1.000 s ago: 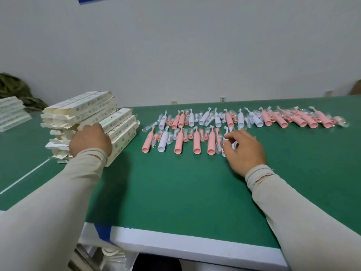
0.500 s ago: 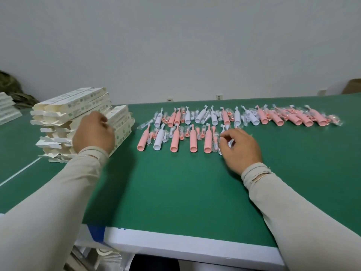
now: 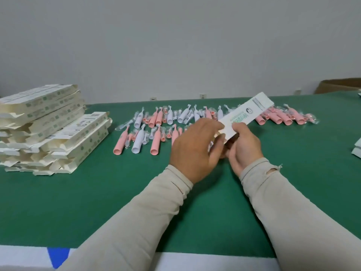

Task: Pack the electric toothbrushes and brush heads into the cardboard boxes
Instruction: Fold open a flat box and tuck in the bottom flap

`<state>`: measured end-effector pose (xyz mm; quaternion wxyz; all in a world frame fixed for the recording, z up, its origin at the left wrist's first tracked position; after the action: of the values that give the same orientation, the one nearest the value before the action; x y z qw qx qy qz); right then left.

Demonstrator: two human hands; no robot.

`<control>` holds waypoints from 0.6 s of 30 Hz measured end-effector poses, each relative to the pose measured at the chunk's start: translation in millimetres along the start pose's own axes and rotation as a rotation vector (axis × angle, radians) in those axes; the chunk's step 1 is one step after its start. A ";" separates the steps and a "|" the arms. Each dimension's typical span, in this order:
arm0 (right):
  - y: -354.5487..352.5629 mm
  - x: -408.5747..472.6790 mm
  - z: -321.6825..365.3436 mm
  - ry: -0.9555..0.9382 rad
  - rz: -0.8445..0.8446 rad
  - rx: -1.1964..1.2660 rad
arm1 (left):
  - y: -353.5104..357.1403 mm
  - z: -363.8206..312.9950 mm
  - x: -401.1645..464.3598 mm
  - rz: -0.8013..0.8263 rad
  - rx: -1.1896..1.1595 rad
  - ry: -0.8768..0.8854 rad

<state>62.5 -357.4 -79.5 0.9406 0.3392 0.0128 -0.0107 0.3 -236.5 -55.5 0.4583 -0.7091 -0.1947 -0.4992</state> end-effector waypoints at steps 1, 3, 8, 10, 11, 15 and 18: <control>-1.1 1.5 0.2 0.002 0.025 -0.074 | 1.2 11.4 1.0 -0.074 -0.090 -0.132; 1.1 1.2 -6.3 0.085 0.183 -0.106 | 5.6 37.4 1.0 -0.171 -0.302 -0.533; 13.0 -15.2 -33.7 0.288 0.485 -0.290 | 27.9 64.0 -18.1 0.226 -1.458 -1.170; 15.2 -16.3 -40.1 0.258 0.440 -0.357 | 27.8 65.0 -20.5 0.124 -1.560 -1.220; 15.0 -14.8 -41.2 0.207 0.393 -0.410 | 27.6 67.4 -19.5 0.038 -1.590 -1.241; 10.7 -6.8 -33.6 -0.127 0.241 -0.579 | 20.5 80.5 -14.1 -0.131 -1.593 -1.264; 12.7 -9.5 -31.5 -0.214 0.307 -0.557 | 17.7 80.4 -15.3 -0.173 -1.578 -1.310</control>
<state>52.9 -327.4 -95.4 0.9838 0.0640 -0.1349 0.0997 49.3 -174.8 -83.7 -0.3718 -0.9249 -0.0735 -0.0316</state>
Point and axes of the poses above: each hand's wrist, its own x-axis towards the middle knuckle, its own y-axis out of the palm, z = x × y, the point moved 2 cm from there along x, towards the middle knuckle, and after that the axes turned 6 degrees about x, right-handed, at the moved point
